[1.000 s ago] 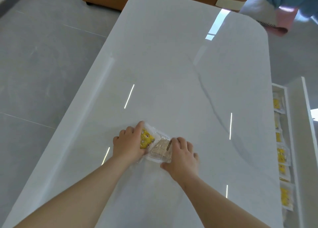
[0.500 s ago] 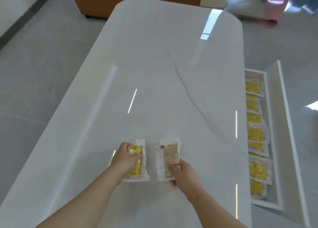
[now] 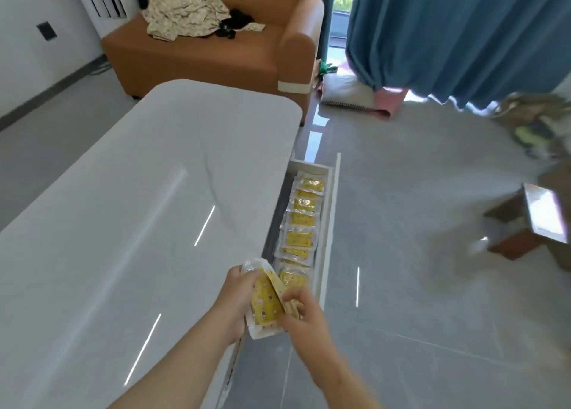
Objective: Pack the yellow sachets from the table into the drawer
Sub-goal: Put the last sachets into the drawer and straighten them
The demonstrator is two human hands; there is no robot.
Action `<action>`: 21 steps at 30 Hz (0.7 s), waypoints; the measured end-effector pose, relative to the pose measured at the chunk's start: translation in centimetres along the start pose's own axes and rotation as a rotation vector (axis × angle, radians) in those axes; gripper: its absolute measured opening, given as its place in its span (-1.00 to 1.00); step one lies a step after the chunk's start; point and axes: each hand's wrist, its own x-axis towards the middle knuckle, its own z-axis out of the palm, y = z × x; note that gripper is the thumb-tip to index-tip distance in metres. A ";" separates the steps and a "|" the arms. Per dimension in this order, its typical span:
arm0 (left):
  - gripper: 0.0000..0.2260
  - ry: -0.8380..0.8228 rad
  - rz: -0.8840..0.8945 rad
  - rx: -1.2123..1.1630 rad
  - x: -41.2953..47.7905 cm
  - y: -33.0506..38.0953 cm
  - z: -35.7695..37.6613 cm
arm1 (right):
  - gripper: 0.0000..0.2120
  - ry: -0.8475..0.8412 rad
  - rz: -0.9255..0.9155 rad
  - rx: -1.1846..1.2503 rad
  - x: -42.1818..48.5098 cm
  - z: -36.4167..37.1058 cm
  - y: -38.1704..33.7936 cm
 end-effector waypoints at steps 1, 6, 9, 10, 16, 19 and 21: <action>-0.81 -0.025 0.003 -0.001 -1.6 0.2 1.8 | -0.67 0.002 -0.028 -0.004 -1.3 -1.7 -0.3; -0.82 -0.003 0.027 0.071 -6.7 1.8 7.8 | -0.75 0.023 -0.080 0.104 -5.0 -8.3 -2.8; -0.83 0.007 0.082 0.121 -7.6 3.6 10.0 | -0.87 0.024 -0.073 0.189 -5.8 -11.7 -4.9; -0.83 0.010 0.095 0.130 -7.6 4.1 10.6 | -0.87 0.061 -0.064 0.215 -5.6 -12.6 -5.5; -0.83 -0.066 0.114 0.116 -5.7 5.8 15.5 | -0.55 0.139 0.027 0.110 -1.5 -17.2 -8.3; -0.77 -0.062 0.104 0.119 -3.4 7.4 17.3 | -0.38 0.111 0.080 0.077 1.8 -19.5 -10.1; -0.73 -0.053 0.102 0.114 -1.2 9.2 18.1 | -0.33 0.090 0.094 0.070 4.5 -20.6 -11.7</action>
